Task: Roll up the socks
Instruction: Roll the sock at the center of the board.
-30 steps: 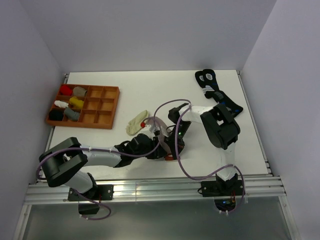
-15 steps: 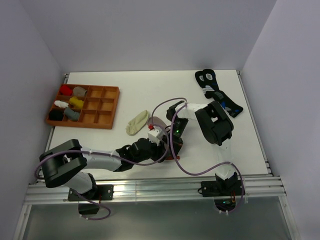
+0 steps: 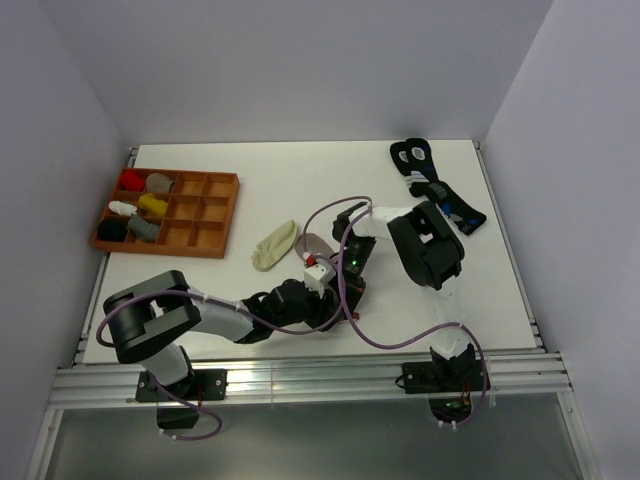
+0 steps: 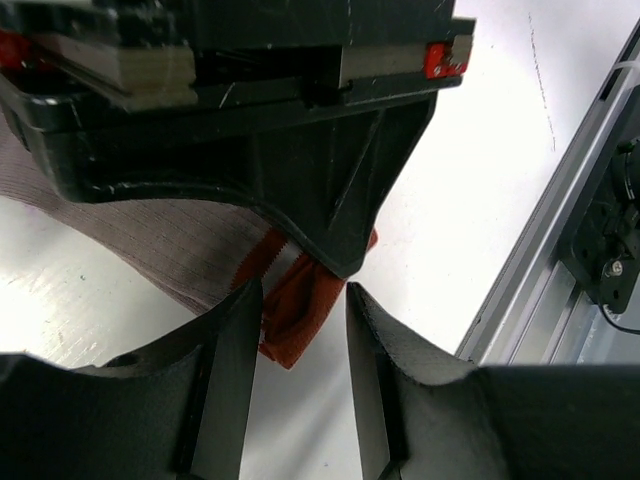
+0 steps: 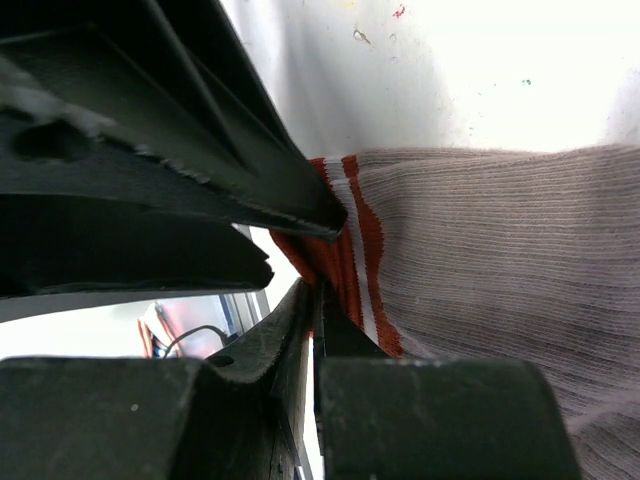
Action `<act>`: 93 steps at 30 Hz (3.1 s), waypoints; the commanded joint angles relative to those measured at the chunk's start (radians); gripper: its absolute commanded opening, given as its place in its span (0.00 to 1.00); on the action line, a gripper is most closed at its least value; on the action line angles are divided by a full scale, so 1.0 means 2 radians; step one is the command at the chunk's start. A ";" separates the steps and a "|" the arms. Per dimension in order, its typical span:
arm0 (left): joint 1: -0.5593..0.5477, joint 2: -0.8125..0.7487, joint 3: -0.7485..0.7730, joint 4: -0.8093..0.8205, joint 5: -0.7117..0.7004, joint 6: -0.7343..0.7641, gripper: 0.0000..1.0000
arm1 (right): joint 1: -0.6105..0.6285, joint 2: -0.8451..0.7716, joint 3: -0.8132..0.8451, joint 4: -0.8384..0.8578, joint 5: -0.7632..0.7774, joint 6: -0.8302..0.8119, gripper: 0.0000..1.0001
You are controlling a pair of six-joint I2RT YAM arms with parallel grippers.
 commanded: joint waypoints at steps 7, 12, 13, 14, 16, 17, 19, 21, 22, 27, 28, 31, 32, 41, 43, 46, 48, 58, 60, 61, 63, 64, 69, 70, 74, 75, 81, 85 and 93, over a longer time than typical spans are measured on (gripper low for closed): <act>-0.001 0.024 0.005 0.026 0.006 0.000 0.42 | -0.007 -0.005 0.002 0.012 0.002 -0.002 0.04; 0.000 0.043 0.002 0.050 0.028 -0.031 0.30 | -0.008 -0.015 -0.013 0.024 0.003 0.002 0.03; -0.001 0.046 0.002 0.052 0.029 -0.039 0.30 | -0.008 -0.016 -0.015 0.027 0.004 0.002 0.03; -0.001 0.050 0.003 0.052 0.035 -0.046 0.24 | -0.008 -0.019 -0.018 0.031 0.006 0.004 0.03; -0.001 0.058 0.000 0.059 0.042 -0.070 0.14 | -0.008 -0.025 -0.030 0.043 0.010 0.008 0.04; -0.001 0.059 -0.001 0.061 0.045 -0.088 0.11 | -0.008 -0.032 -0.034 0.049 0.010 0.014 0.04; -0.001 0.062 -0.005 0.057 0.051 -0.107 0.01 | -0.008 -0.042 -0.049 0.070 0.016 0.028 0.05; -0.001 0.066 -0.001 0.050 0.064 -0.128 0.00 | -0.007 -0.063 -0.058 0.091 0.025 0.035 0.09; -0.001 0.066 0.002 0.039 0.064 -0.138 0.00 | -0.008 -0.081 -0.069 0.100 0.029 0.047 0.16; 0.000 0.064 0.037 -0.081 0.064 -0.183 0.00 | -0.013 -0.149 -0.106 0.165 0.047 0.081 0.34; 0.000 0.062 0.044 -0.103 0.062 -0.192 0.00 | -0.016 -0.160 -0.117 0.176 0.052 0.099 0.37; 0.011 0.057 0.052 -0.151 0.080 -0.224 0.00 | -0.033 -0.198 -0.127 0.189 0.053 0.112 0.43; 0.016 0.049 0.048 -0.153 0.087 -0.230 0.00 | -0.037 -0.205 -0.130 0.192 0.056 0.115 0.44; 0.059 0.044 0.051 -0.214 0.137 -0.250 0.00 | -0.086 -0.279 -0.169 0.256 0.072 0.143 0.48; 0.061 0.050 0.052 -0.214 0.150 -0.254 0.00 | -0.093 -0.291 -0.171 0.254 0.073 0.133 0.47; 0.062 0.061 0.052 -0.208 0.165 -0.265 0.00 | -0.096 -0.324 -0.190 0.250 0.063 0.101 0.47; 0.064 0.070 0.052 -0.195 0.190 -0.275 0.00 | -0.094 -0.349 -0.214 0.251 0.053 0.071 0.48; 0.086 0.114 0.114 -0.282 0.270 -0.280 0.00 | -0.032 -0.472 -0.316 0.300 0.086 0.016 0.49; 0.092 0.116 0.123 -0.299 0.279 -0.279 0.00 | -0.002 -0.496 -0.343 0.328 0.117 0.028 0.50; 0.099 0.117 0.127 -0.304 0.282 -0.278 0.00 | 0.026 -0.504 -0.352 0.337 0.126 0.032 0.50; 0.105 0.119 0.133 -0.317 0.284 -0.275 0.00 | 0.052 -0.517 -0.370 0.356 0.148 0.039 0.51; 0.109 0.120 0.141 -0.330 0.285 -0.271 0.00 | 0.061 -0.518 -0.373 0.362 0.154 0.041 0.51; 0.115 0.129 0.163 -0.356 0.289 -0.262 0.00 | 0.106 -0.518 -0.389 0.401 0.188 0.055 0.54; 0.115 0.131 0.162 -0.354 0.291 -0.265 0.00 | 0.112 -0.518 -0.391 0.406 0.191 0.055 0.54; 0.119 0.136 0.165 -0.356 0.295 -0.264 0.00 | 0.137 -0.520 -0.402 0.431 0.204 0.064 0.53; 0.120 0.136 0.166 -0.357 0.295 -0.264 0.00 | 0.149 -0.521 -0.404 0.435 0.210 0.068 0.52; 0.125 0.141 0.166 -0.357 0.298 -0.261 0.00 | 0.174 -0.518 -0.405 0.436 0.220 0.070 0.45; 0.128 0.143 0.171 -0.358 0.301 -0.259 0.00 | 0.182 -0.514 -0.406 0.432 0.221 0.067 0.45; 0.131 0.152 0.184 -0.365 0.305 -0.253 0.00 | 0.203 -0.483 -0.412 0.449 0.237 0.071 0.46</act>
